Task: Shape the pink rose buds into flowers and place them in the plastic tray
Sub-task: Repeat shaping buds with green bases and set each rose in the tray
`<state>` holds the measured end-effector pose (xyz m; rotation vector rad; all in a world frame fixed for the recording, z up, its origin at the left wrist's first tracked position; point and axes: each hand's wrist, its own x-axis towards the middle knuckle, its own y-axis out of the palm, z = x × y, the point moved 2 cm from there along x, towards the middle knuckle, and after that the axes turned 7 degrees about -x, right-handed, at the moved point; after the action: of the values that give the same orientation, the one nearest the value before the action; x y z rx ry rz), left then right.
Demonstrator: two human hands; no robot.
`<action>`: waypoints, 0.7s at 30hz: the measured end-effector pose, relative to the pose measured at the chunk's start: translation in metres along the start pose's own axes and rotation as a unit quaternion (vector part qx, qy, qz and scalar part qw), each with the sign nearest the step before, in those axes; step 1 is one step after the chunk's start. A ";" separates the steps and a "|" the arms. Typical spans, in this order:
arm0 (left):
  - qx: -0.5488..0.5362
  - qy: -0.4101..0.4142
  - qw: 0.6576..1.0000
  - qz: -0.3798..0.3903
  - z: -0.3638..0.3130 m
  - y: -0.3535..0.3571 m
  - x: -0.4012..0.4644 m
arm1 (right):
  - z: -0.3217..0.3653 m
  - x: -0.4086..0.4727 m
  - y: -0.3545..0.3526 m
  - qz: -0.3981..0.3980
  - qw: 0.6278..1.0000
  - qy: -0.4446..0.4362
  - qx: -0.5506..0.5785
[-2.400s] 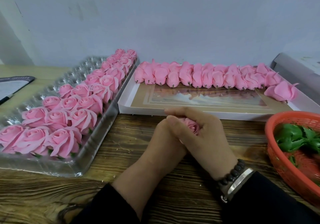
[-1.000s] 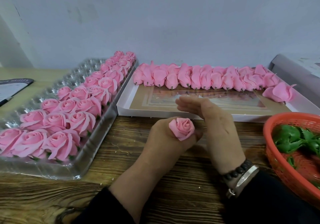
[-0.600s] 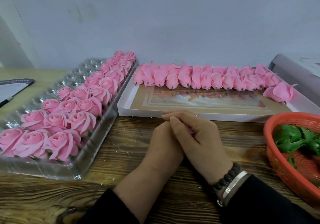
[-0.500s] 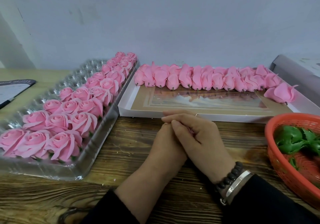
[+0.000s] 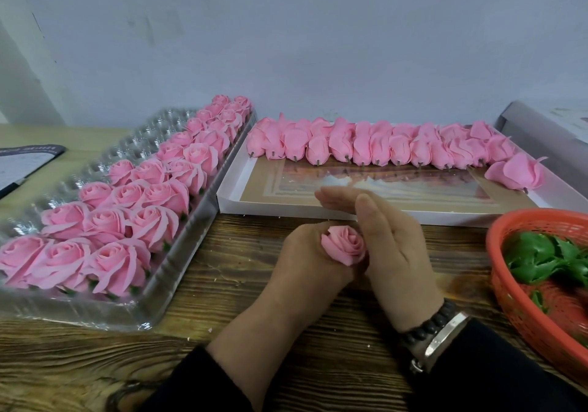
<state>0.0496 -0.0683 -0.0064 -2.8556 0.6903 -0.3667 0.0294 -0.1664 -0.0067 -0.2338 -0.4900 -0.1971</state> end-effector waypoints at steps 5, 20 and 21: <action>0.102 0.036 0.993 -0.039 0.002 0.001 0.002 | 0.002 -0.005 0.011 0.011 0.989 -0.013 -0.144; 0.101 0.028 0.993 0.047 -0.001 0.003 0.000 | 0.003 -0.002 0.008 0.148 0.970 -0.048 -0.188; 0.054 -0.002 0.998 0.038 0.001 0.002 -0.001 | 0.004 -0.003 0.007 0.145 0.972 -0.049 -0.179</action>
<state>0.0478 -0.0694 -0.0083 -2.7202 0.7520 -0.3743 0.0272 -0.1583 -0.0059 -0.6668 -0.5108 0.0138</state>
